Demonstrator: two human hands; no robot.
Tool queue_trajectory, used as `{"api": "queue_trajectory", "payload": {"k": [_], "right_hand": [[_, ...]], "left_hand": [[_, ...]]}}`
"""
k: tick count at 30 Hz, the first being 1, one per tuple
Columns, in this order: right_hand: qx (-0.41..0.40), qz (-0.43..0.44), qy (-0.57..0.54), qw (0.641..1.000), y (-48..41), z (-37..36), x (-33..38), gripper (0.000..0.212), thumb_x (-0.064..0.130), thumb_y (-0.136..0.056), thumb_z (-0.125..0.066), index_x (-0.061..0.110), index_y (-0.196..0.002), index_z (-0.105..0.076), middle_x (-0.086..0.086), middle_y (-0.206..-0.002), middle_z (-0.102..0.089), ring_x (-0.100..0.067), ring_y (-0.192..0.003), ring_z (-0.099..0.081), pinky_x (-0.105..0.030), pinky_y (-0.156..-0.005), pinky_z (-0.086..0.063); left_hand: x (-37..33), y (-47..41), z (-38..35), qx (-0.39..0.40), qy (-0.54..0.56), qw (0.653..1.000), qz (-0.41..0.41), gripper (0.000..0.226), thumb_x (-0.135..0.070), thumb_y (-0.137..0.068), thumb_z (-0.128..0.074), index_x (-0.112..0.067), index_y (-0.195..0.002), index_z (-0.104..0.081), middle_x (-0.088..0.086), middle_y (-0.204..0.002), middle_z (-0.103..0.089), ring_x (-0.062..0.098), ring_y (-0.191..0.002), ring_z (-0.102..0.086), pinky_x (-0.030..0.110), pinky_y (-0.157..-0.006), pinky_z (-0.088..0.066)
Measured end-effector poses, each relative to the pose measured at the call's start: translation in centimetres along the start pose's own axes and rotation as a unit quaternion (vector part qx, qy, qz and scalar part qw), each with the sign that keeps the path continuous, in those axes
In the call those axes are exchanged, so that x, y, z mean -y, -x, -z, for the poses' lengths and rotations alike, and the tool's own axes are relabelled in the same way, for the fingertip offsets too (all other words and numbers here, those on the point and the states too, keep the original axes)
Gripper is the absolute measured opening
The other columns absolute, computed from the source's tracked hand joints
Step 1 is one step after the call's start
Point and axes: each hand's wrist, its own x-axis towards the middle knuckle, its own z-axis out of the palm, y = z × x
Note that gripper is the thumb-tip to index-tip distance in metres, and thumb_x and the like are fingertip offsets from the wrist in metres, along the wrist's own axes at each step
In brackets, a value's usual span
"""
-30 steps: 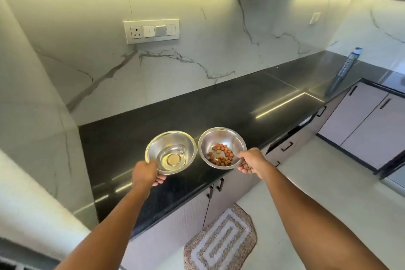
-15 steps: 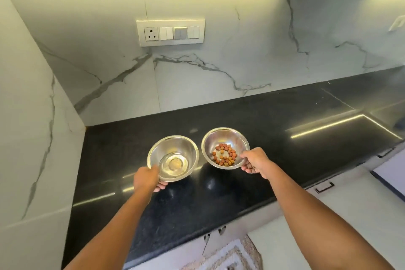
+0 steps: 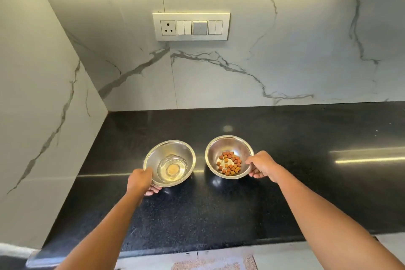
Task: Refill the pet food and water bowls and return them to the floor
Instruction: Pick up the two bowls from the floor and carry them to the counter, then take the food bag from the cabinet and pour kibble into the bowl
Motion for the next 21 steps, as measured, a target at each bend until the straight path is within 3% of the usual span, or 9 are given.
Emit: {"api": "queue_trajectory", "payload": {"k": [5, 9, 21], "right_hand": [[0.026, 0.005, 0.022, 0.999, -0.3, 0.7, -1.1, 0.019, 0.011, -0.099, -0.064, -0.005, -0.099, -0.073, -0.014, -0.061, -0.071, -0.02, -0.053, -0.069, -0.029, -0.052, -0.055], [0.039, 0.005, 0.032, 0.999, -0.1, 0.8, -1.8, 0.018, 0.011, -0.099, -0.063, -0.004, -0.098, -0.072, -0.012, -0.059, -0.07, -0.02, -0.055, -0.068, -0.028, -0.051, -0.054], [0.035, -0.007, 0.049, 0.998, 0.9, 0.4, -2.0, 0.02, 0.022, -0.104, -0.062, 0.005, -0.108, -0.07, -0.012, -0.077, -0.075, -0.017, -0.064, -0.07, -0.028, -0.059, -0.057]], "left_hand": [[0.5, 0.0, 0.0, 0.005, -0.025, 0.999, 0.019, 0.042, -0.012, -0.095, -0.039, 0.01, -0.086, -0.074, 0.024, -0.066, -0.075, 0.029, -0.057, -0.07, 0.029, -0.056, -0.056], [0.7, 0.0, 0.0, 0.006, -0.029, 0.999, 0.027, 0.04, -0.012, -0.097, -0.039, 0.006, -0.089, -0.073, 0.022, -0.067, -0.076, 0.029, -0.059, -0.071, 0.031, -0.06, -0.056], [0.7, -0.3, -0.1, 0.036, -0.049, 0.998, 0.033, 0.04, -0.02, -0.099, -0.042, 0.003, -0.088, -0.074, 0.018, -0.07, -0.078, 0.027, -0.059, -0.069, 0.029, -0.061, -0.054]]}}
